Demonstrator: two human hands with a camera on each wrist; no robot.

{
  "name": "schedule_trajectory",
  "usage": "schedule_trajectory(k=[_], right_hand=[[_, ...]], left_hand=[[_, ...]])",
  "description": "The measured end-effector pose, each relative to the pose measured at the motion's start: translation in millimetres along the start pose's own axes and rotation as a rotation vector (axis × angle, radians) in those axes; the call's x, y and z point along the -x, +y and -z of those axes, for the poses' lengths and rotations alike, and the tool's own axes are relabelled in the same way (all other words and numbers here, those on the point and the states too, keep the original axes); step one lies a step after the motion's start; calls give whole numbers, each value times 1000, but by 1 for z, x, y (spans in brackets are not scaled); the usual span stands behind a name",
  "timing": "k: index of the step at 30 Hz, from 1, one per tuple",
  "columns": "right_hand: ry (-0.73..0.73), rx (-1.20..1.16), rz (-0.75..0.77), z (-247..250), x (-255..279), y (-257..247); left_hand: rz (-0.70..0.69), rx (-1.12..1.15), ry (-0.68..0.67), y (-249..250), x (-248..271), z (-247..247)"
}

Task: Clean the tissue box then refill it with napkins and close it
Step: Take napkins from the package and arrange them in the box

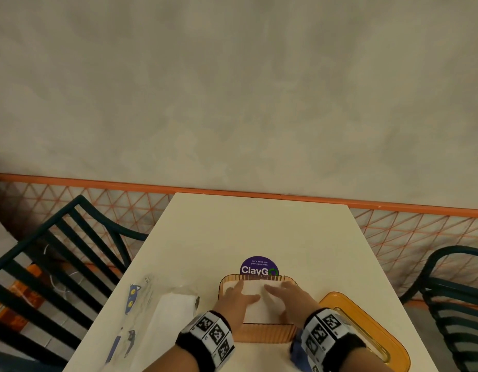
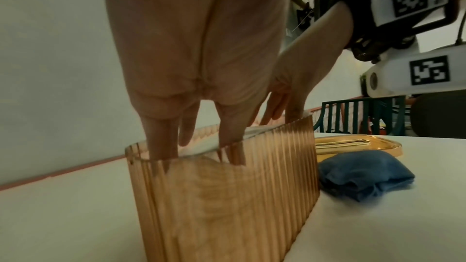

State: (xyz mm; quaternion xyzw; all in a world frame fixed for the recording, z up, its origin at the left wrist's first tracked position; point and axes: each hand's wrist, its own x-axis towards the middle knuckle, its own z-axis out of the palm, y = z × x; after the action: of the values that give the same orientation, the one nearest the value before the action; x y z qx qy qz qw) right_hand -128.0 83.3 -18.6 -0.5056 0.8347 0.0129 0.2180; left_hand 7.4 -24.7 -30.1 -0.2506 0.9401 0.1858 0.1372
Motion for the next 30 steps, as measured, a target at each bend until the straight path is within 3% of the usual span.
schedule_trajectory(k=[5, 13, 16, 19, 22, 26, 30], right_hand=[[-127, 55, -26, -7, -11, -5], [-137, 25, -14, -5, -12, -3], [-88, 4, -23, 2, -13, 1], [25, -63, -16, 16, -11, 8], [160, -122, -43, 18, -10, 19], [183, -182, -178, -4, -7, 23], [117, -249, -276, -22, -7, 12]], left_hand=[[65, 14, -105, 0, -12, 0], [109, 159, -79, -5, -20, 4], [54, 257, 39, -16, -11, 18], [47, 312, 286, -41, 4, 26], [227, 215, 392, -77, 21, 17], [586, 111, 132, -109, 41, -8], [665, 130, 46, -111, 46, -33]])
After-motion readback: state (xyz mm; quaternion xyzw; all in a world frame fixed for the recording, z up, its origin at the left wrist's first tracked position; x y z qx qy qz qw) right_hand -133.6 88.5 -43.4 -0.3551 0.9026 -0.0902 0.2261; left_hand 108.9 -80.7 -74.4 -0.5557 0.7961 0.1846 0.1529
